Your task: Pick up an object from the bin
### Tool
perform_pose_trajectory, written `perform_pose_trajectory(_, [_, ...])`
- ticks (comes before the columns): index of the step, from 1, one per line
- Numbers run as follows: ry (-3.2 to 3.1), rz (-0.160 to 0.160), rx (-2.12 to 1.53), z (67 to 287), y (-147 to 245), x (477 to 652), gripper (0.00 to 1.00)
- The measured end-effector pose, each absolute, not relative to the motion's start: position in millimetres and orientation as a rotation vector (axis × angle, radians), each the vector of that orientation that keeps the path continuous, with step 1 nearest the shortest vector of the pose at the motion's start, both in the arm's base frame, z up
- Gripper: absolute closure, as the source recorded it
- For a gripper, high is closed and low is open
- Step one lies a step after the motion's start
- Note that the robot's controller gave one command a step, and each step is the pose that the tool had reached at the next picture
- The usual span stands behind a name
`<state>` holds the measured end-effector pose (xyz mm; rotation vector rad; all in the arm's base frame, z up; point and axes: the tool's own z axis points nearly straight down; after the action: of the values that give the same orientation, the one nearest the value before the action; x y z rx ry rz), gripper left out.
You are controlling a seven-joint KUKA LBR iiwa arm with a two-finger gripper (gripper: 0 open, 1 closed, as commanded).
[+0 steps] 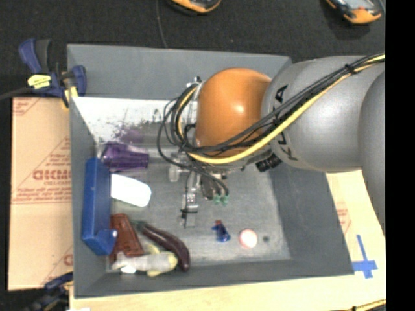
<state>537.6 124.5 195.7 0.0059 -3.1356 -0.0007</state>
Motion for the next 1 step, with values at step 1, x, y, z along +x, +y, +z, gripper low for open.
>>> perform_pose_trajectory(1, [-3.144,-0.003,0.0,200.4,124.0,539.4,0.0])
